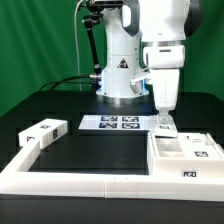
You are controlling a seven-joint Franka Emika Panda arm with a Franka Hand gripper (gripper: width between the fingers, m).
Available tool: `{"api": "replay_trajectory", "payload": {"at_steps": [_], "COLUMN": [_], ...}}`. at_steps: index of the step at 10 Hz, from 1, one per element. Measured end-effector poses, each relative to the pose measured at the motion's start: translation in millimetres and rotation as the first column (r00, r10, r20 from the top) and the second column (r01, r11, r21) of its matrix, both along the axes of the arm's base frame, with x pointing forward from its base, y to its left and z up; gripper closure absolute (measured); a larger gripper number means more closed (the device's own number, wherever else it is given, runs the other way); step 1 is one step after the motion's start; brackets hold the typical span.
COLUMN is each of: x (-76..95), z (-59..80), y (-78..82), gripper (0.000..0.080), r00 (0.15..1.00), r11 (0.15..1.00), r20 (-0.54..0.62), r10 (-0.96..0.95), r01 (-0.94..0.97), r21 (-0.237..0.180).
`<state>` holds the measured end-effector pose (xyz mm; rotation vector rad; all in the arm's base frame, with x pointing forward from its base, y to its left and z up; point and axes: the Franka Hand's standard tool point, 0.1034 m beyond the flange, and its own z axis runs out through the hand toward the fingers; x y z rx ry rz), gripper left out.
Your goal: Assemble cabinet
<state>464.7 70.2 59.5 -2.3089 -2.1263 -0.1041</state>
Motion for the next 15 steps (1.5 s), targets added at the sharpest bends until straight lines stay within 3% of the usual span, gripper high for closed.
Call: {"api": "replay_trajectory", "payload": {"at_steps": [12,15], "x": [1.9,16.4], "z": [-2.9,-1.8], "y": [-11.6,-13.3], "gripper": [0.0731,0.0731], "r00": [0.998,0.997], "r11": [0.999,0.998], "r20": [-0.04,-0.025], "r10": [0.038,0.067], "r01": [-0.039,-0.068], "r21": [-0.012,-0.008]}}
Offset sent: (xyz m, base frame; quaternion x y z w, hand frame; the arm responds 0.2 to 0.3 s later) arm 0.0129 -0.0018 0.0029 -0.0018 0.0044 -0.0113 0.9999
